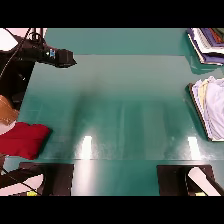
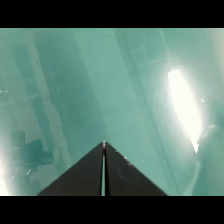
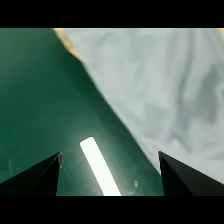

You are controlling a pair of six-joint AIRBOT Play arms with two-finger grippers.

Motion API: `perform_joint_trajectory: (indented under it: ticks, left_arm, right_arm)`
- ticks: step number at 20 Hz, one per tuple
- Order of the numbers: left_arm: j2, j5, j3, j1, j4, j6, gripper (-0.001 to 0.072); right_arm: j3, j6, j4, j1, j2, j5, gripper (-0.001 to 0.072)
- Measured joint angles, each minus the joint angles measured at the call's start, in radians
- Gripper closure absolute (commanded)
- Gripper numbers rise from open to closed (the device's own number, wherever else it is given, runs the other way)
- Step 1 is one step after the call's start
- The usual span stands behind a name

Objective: Fold the shirts.

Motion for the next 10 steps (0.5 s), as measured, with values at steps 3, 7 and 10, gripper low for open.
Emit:
perform_joint_trajectory:
  ticks: [3, 7, 10]
  left_arm:
    - [0.000, 0.008, 0.000, 0.000, 0.000, 0.001, 0.0686]
    - [0.000, 0.021, 0.000, 0.000, 0.000, 0.002, 0.0686]
    - [0.000, 0.027, 0.000, 0.000, -0.001, 0.002, 0.0686]
  right_arm:
    - [0.035, 0.002, 0.048, 0.213, -0.003, -0.022, 0.0183]
    - [0.051, -0.001, 0.063, 0.491, -0.005, -0.084, 0.0656]
    - [0.055, -0.014, 0.065, 0.651, -0.005, -0.138, 0.0698]
